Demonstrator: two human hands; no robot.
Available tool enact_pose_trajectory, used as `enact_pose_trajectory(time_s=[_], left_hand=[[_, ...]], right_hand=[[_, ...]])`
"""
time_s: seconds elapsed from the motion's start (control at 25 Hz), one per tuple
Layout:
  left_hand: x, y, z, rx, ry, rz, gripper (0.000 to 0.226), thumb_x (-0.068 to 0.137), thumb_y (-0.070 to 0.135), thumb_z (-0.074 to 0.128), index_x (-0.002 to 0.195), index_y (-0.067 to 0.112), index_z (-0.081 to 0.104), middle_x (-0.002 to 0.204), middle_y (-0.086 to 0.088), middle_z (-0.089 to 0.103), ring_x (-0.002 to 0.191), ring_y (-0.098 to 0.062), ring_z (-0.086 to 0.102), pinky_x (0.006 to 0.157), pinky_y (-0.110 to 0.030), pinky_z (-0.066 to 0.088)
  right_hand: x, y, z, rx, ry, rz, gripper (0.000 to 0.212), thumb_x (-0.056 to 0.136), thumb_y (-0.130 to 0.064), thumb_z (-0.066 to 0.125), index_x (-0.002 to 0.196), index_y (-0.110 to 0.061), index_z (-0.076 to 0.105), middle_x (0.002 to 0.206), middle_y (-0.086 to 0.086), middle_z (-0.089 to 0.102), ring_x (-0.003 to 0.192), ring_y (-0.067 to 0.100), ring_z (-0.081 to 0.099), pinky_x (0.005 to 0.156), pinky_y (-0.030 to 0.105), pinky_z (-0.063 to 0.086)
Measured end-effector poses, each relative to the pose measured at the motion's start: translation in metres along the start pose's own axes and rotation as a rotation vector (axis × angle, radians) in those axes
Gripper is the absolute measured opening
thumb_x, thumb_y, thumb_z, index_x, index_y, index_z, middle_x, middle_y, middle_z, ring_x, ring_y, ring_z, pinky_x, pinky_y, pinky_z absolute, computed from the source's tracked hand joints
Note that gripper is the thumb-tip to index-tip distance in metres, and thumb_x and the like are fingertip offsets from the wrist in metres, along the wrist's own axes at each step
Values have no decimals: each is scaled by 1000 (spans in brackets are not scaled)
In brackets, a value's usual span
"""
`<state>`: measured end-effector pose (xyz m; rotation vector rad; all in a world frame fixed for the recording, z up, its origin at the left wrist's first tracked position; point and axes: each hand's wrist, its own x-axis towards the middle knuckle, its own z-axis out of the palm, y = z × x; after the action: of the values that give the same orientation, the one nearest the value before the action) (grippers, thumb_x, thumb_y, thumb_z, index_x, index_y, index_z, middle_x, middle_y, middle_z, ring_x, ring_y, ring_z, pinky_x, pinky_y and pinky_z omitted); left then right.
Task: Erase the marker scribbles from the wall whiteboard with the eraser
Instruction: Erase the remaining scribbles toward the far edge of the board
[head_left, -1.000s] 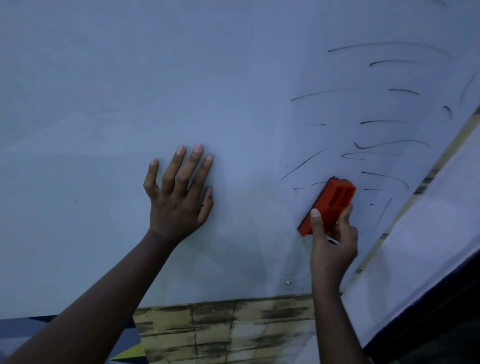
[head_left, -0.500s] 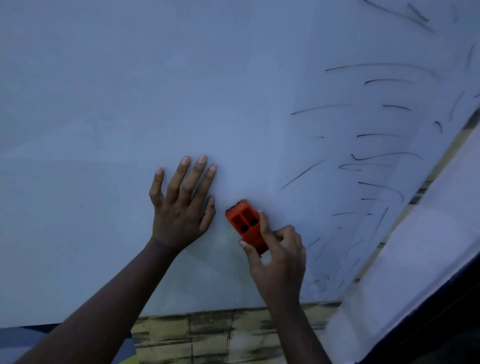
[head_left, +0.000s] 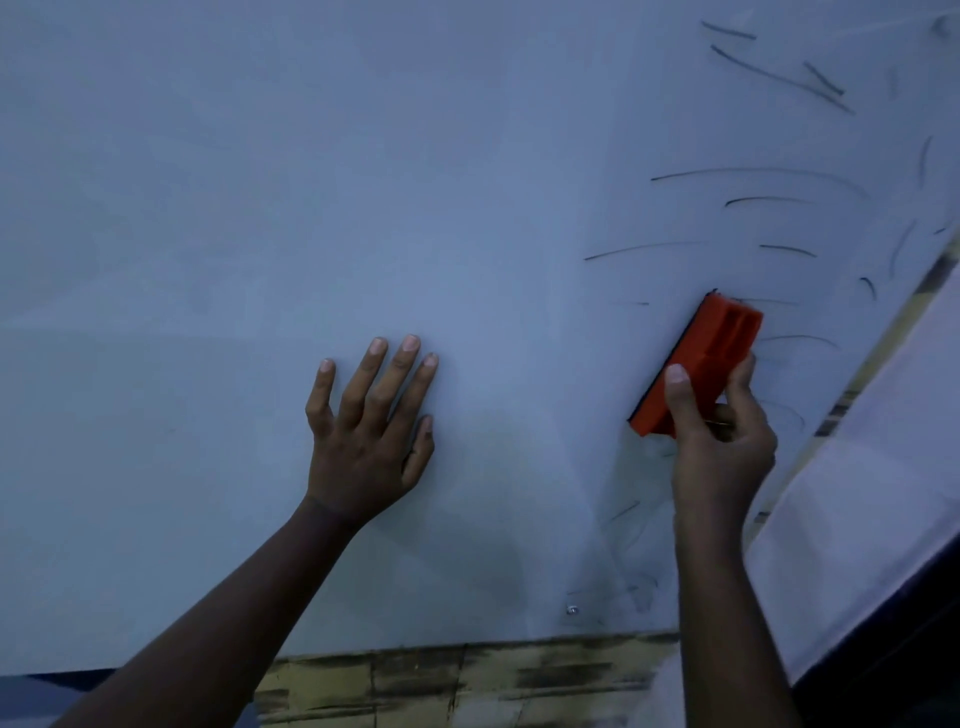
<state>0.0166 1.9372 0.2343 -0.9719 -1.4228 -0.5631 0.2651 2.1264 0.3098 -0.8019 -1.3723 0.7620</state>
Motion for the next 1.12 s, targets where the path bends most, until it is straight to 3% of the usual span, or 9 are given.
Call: enact_pose_trajectory(time_s=[0.16,0.36,0.6,0.76,0.88,1.0,1.12], left_hand=[[0,2,1,-6,-6,-5,68,104,32,55,166,15,36,173,-7,30,163,-26,22,130,-56,14],[0,0,1,-2,-17,12,67,106,34,53,166,13,34,177,-7,22,163,-27,22,131,-56,12],[-1,-1,2,-10,-11,15,69,105,33,53,168,14,31,177,-7,23,163,-28,23,131,-55,12],[0,2,0,-14,6,-3,66,103,31,55,165,15,38,173,-7,32,161,-26,27,130,-55,16],[10,6,-5,-27,14,-74,65,99,31,62,161,17,46,163,-6,44,155,-22,35,124,-51,23],[50,10,-11,-26,54,-144,61,97,31,65,155,18,53,153,-4,51,139,-23,44,113,-46,25],[113,-2,-17,-22,90,-170,59,101,35,59,156,17,52,156,-7,52,141,-26,42,111,-48,22]], right_hand=[[-53,-2,23,-257,-129,-271,77,82,-65,65,148,-27,56,93,-1,45,81,22,54,70,37,52],[-127,21,42,-512,-411,-590,72,85,-60,67,151,-36,47,96,-3,42,86,17,43,61,34,49],[-105,18,35,-575,-374,-716,72,86,-64,65,151,-38,47,93,-4,43,80,17,43,66,32,38],[-44,-8,21,-515,-204,-638,72,83,-65,64,148,-39,50,95,-1,43,83,23,48,67,35,45],[21,-20,-4,-346,-10,-339,82,80,-69,62,152,-33,49,99,2,47,84,22,54,73,39,52],[54,-25,-16,-89,47,-74,84,83,-68,70,155,-34,44,109,2,57,97,21,62,91,43,57],[30,-38,3,-184,60,-148,78,86,-62,71,154,-33,45,102,4,52,93,28,62,81,33,50]])
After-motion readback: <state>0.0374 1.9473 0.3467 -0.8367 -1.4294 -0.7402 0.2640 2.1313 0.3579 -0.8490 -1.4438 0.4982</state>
